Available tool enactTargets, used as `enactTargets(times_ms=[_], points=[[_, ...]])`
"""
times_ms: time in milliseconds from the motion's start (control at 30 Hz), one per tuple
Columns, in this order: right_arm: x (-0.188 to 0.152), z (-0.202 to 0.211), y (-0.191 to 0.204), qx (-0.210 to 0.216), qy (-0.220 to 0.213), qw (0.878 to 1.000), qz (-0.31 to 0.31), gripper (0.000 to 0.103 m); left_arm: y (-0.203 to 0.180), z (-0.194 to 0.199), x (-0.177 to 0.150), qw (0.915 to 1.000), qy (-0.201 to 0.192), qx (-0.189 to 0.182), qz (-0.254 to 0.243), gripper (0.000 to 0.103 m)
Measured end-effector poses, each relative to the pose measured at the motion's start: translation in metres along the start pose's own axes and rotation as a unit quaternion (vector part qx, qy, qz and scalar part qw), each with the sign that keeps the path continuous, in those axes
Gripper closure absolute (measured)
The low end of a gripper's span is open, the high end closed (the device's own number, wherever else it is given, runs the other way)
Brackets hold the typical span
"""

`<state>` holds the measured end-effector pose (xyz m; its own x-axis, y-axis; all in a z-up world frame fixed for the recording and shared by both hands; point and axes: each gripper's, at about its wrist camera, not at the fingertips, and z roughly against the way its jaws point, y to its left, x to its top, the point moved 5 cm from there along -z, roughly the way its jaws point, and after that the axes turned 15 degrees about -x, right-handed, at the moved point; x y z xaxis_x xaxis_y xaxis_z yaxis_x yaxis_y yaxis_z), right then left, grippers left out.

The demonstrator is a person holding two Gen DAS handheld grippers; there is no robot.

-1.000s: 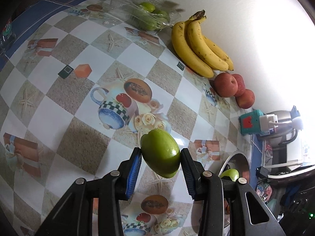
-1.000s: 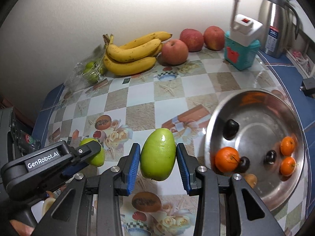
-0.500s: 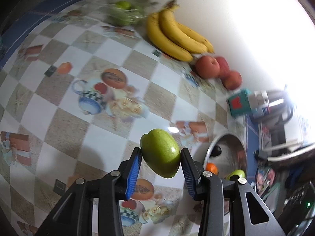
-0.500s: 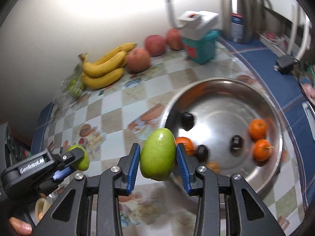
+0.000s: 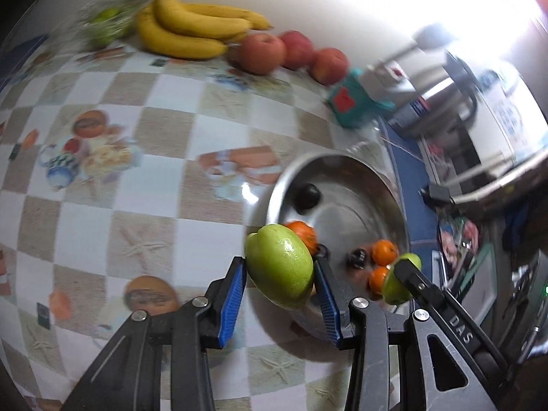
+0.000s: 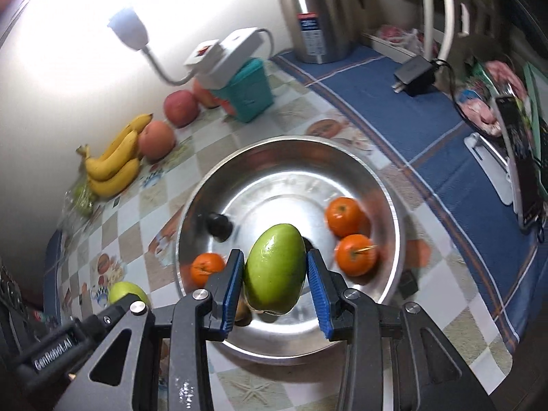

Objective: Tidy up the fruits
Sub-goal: 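Carry the pear in the left tool over the steel basin while the right tool carries its pear there, then open the left tool to drop its pear into the basin while the right tool releases its own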

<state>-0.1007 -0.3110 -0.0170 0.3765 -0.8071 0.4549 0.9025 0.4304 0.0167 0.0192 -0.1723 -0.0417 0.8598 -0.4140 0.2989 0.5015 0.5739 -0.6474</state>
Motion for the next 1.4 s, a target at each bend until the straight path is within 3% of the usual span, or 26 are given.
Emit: enactTargets(times_ms=[200,433,667,967,1400], points=[[0.01,-0.006,-0.015,0.001,-0.009,1.0,-0.022,0.064,-0.028,-0.022,-0.002,0.9986,0.003,-0.004,-0.052,0.06],[0.026,-0.017,-0.013,0.017,-0.035,0.999,-0.026,0.064,-0.046,-0.045,0.014,0.9943,-0.026,-0.023,-0.101,0.06],[0.036,-0.035,-0.008,0.021,-0.044,0.999,-0.021,0.064,-0.047,-0.064,0.027,0.9929,-0.034,-0.027,-0.111,0.06],[0.038,-0.053,-0.015,0.008,-0.031,0.999,-0.025,0.064,-0.038,-0.092,0.027,0.9948,-0.009,-0.027,-0.098,0.06],[0.035,-0.064,-0.014,0.006,-0.014,1.0,-0.021,0.064,-0.031,-0.099,0.023,0.9958,0.006,-0.016,-0.09,0.06]])
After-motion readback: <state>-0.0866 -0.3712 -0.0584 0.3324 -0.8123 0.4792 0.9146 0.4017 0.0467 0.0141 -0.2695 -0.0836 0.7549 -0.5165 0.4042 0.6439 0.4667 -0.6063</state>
